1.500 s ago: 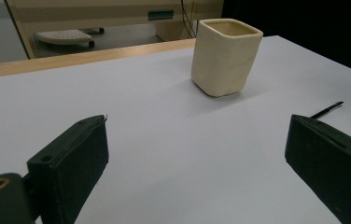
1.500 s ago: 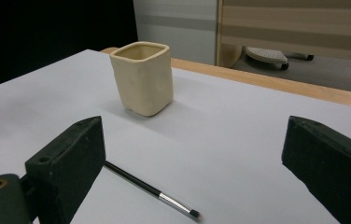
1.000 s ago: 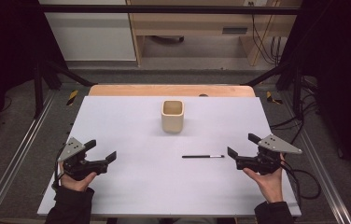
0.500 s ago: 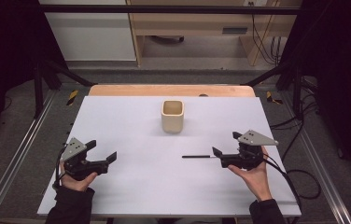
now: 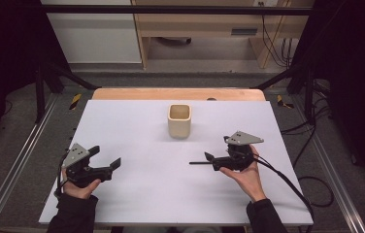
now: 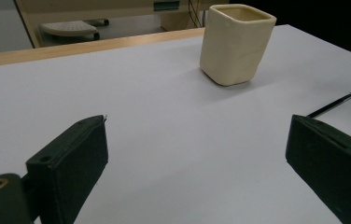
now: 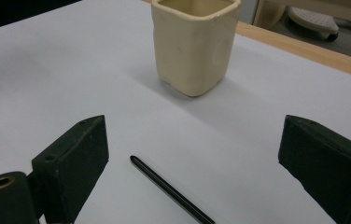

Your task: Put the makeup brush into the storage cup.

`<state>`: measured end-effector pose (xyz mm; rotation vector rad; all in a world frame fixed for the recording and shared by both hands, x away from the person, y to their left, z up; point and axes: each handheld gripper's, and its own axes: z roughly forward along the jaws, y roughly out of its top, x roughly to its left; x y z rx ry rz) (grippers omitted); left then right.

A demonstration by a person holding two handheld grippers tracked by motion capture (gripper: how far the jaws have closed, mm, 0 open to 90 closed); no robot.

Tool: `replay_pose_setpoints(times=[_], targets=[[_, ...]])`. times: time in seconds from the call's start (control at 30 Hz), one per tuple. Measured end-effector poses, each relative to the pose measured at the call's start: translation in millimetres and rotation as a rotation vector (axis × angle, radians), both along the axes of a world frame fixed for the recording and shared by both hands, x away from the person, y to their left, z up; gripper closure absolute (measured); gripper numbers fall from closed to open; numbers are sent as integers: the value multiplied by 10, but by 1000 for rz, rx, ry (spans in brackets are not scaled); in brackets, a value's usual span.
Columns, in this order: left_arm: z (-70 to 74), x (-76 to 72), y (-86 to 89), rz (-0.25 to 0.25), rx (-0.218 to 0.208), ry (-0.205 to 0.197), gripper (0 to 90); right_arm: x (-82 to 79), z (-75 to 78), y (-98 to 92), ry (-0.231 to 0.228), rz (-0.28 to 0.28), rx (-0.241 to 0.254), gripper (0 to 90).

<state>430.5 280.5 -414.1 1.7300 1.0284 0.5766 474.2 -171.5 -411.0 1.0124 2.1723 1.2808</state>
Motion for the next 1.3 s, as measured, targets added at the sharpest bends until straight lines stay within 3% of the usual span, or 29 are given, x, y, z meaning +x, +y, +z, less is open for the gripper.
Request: replay_pose_setpoints(times=[0.5,0.73,1.3], targets=[[-2,3,-2,-3,0,0,53,163,-356,215,107,26,-79,133],[-6,4,-13,-5,2,1,53,186,-434,246,124,30,-103,156],[-11,3,-10,-6,4,1,54,260,-646,298,188,40,-194,312]])
